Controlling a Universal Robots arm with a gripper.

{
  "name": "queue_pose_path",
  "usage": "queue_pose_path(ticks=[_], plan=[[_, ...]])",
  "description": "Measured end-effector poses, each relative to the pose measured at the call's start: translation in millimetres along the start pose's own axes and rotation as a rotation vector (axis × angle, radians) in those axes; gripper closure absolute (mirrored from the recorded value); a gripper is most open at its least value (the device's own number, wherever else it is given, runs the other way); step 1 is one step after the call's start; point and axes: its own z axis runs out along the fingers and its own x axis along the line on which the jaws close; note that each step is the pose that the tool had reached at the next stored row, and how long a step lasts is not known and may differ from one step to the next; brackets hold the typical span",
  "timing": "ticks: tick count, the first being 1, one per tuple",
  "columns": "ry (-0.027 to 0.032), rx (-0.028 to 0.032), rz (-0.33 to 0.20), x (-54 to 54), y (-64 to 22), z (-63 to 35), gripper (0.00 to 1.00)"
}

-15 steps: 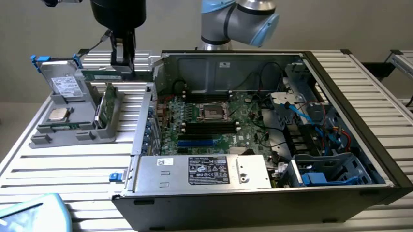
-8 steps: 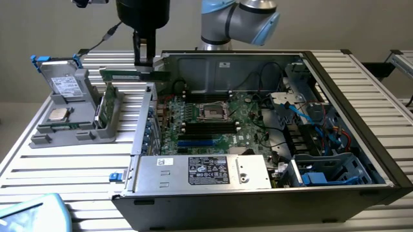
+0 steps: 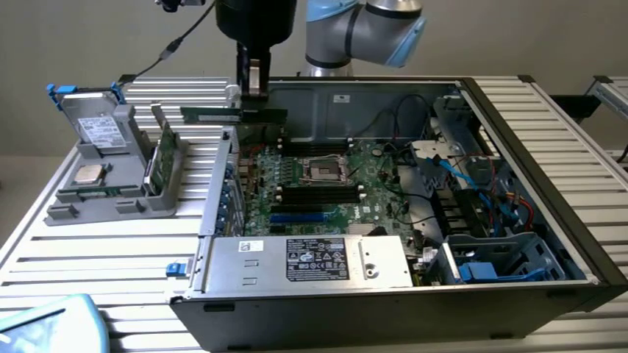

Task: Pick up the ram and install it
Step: 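Pick up the ram and move it above insertion slot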

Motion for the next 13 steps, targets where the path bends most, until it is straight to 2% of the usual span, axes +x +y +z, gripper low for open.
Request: queue_pose_path(ticks=[8,13], plan=[[-0.0024,0.0002,0.000,6.4,-35.6,-6.4,0.86],[-0.0082,0.0007,-0.001,9.5,-57.9,-10.1,0.86]])
